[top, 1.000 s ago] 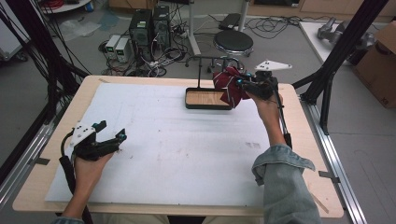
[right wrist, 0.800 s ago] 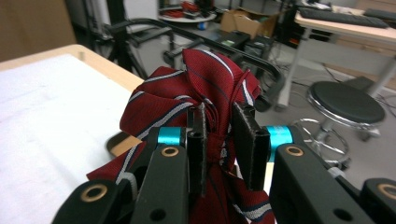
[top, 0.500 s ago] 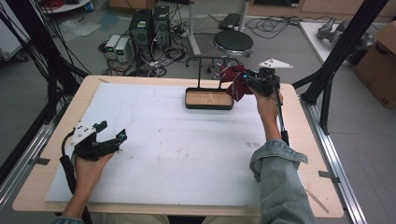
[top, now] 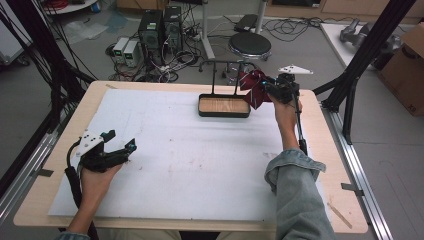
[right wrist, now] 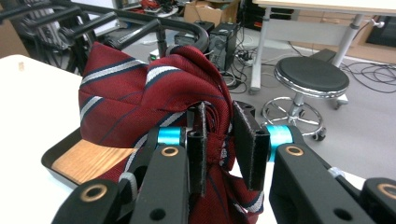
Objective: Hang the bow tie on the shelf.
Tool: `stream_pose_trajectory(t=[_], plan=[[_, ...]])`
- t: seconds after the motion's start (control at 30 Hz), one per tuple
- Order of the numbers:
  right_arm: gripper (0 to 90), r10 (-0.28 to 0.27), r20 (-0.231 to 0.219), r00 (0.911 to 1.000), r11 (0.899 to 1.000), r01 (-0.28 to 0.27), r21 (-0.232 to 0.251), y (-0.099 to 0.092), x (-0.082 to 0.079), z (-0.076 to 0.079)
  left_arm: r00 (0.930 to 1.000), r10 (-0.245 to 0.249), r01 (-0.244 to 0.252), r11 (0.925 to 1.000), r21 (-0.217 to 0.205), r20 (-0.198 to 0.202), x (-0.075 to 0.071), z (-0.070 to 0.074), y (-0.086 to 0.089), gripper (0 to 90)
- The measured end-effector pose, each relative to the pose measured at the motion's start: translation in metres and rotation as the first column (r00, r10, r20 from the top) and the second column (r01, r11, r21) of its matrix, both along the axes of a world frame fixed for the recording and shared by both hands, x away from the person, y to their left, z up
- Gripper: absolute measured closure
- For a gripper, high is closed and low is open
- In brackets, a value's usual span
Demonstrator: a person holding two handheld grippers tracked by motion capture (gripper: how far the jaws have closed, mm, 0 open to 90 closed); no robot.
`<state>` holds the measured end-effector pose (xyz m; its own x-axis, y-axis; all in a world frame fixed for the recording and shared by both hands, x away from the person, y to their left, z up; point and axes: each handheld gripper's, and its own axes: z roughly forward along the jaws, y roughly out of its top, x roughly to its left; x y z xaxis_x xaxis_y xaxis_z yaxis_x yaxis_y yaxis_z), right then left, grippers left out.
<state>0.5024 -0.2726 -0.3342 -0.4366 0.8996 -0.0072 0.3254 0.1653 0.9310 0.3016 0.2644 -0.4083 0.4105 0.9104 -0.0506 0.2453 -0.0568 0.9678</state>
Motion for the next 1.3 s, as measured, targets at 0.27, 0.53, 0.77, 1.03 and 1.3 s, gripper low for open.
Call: stream_pose_trajectory(t=[0.27, 0.53, 0.77, 1.03, 1.3], plan=[[75.5, -0.013, 0.024, 0.9996, 1.000, 0.012, 0.028, 0.001, -0.002, 0.003, 1.0000, -0.003, 0.003, 1.0000, 0.003, -0.001, 0.000, 0.000, -0.001, 18.9], [75.4, 0.050, 0.050, 0.9975, 0.998, -0.052, 0.030, 0.003, -0.014, 0.015, 1.0000, -0.004, 0.004, 1.0000, 0.007, -0.002, 0.000, -0.001, -0.001, 19.0], [75.4, 0.109, 0.026, 0.9937, 0.994, -0.109, -0.028, 0.014, -0.018, 0.016, 1.0000, -0.008, 0.008, 0.9999, 0.007, -0.002, -0.001, -0.001, -0.003, 19.0], [75.4, 0.121, 0.033, 0.9921, 0.989, -0.118, -0.089, 0.020, -0.023, 0.019, 1.0000, -0.007, 0.007, 1.0000, 0.007, -0.003, -0.001, -0.001, -0.003, 19.1], [75.4, 0.103, 0.040, 0.9939, 0.994, -0.101, -0.043, 0.005, -0.025, 0.023, 0.9999, -0.010, 0.010, 0.9999, 0.008, -0.005, -0.001, -0.002, -0.004, 19.1]])
